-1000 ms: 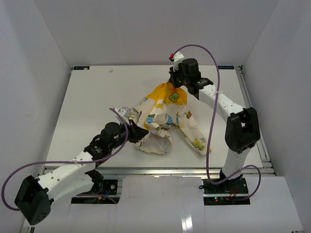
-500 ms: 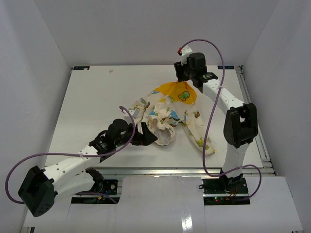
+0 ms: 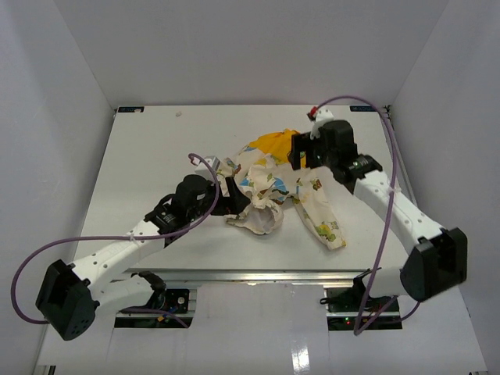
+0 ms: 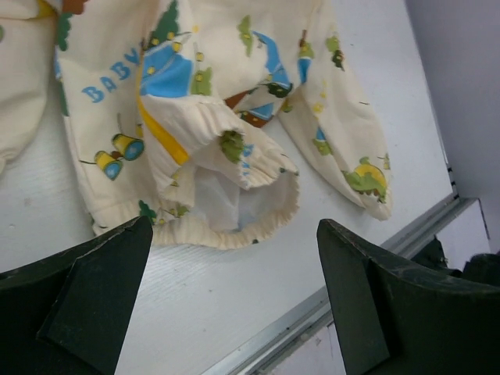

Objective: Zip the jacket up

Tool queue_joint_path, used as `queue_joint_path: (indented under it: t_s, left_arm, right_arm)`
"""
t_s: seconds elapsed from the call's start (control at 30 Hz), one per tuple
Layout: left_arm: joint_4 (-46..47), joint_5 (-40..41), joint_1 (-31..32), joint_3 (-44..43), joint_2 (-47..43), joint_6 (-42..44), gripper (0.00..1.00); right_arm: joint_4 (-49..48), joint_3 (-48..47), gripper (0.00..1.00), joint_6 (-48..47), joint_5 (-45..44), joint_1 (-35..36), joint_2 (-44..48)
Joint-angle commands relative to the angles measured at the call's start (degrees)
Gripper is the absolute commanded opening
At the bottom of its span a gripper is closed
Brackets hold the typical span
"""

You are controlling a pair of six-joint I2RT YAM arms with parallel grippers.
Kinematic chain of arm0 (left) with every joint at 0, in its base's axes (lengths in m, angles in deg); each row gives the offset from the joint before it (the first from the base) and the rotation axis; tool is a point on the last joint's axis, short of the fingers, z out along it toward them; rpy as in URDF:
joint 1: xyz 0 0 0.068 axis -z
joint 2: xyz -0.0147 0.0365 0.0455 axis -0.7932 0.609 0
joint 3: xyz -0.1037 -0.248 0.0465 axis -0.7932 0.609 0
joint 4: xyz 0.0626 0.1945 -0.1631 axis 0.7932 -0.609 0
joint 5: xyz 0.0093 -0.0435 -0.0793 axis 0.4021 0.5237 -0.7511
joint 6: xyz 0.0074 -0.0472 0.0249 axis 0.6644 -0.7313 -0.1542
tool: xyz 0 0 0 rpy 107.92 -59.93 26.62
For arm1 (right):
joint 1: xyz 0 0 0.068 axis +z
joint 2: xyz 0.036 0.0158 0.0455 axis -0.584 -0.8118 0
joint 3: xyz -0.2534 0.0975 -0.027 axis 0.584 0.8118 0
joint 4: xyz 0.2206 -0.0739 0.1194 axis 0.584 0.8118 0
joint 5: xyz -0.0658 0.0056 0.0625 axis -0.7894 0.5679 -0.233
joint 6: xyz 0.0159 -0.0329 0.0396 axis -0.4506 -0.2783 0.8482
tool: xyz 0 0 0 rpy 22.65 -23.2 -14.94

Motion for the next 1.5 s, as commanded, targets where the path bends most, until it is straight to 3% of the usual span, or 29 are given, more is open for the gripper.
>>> queue_joint_path:
  t_s: [0.0, 0.2, 0.27, 0.43, 0.6, 0.7, 0.73, 0.8, 0.87, 0.9, 0.97, 1.13, 1.47]
  left_arm:
    - [3.71, 1.36, -8.36, -0.06, 2.43, -1.23, 0.96]
    - [12.11, -5.59, -21.01, 2.12, 9.38, -1.71, 0.85]
    - [16.46, -7.02, -24.08, 3.64, 14.47, -1.07, 0.68]
    - [21.23, -8.69, -25.15, 3.21, 24.1, 1.3, 0.77]
    - [21.05, -9.1, -25.09, 0.97, 30.95, 2.01, 0.79]
    - [18.88, -7.79, -25.15, -1.83, 34.88, 2.71, 0.75]
    - [18.86, -7.57, -25.15, -2.59, 35.72, 2.92, 0.67]
    - [18.27, -6.93, -25.3, -4.18, 36.36, 3.04, 0.46]
    - [16.37, -4.83, -25.93, -5.69, 36.59, 2.99, 0.11]
    - [15.04, -3.68, -26.67, -6.81, 36.47, 2.78, 0.04]
    - [13.46, -2.17, -28.74, -8.18, 36.18, 2.13, 0.0]
    - [20.03, -10.57, -39.77, -3.94, 33.64, -4.63, 0.0]
    - [28.31, -10.13, -49.21, 0.93, 29.75, -6.33, 0.0]
  right_arm:
    - [-4.92, 20.99, 0.88, 9.32, -4.25, 0.45, 8.68]
    - [-12.86, 37.77, 0.87, 14.66, -5.44, 0.46, 20.37]
    - [-16.36, 41.05, 0.87, 14.99, -5.74, 0.53, 22.39]
    - [-21.95, 46.52, 0.88, 15.0, -8.03, 0.53, 25.33]
    - [-24.37, 46.58, 0.87, 14.72, -9.73, 0.53, 21.78]
    - [-23.77, 45.21, 0.86, 14.02, -11.01, 0.53, 18.56]
    - [-23.69, 45.06, 0.86, 13.74, -11.84, 0.53, 17.79]
    - [-24.27, 45.18, 0.81, 13.53, -14.25, 0.45, 16.8]
    - [-24.02, 44.31, 0.64, 13.0, -18.51, 0.37, 14.53]
    - [-23.61, 43.18, 0.56, 12.71, -20.64, 0.18, 13.0]
    - [-23.63, 41.47, 0.38, 11.66, -23.14, -0.35, 10.59]
    - [-23.24, 34.69, 0.16, 8.02, -23.95, -5.92, 2.88]
    - [-21.46, 17.52, 0.14, -4.33, -26.37, -8.28, -3.1]
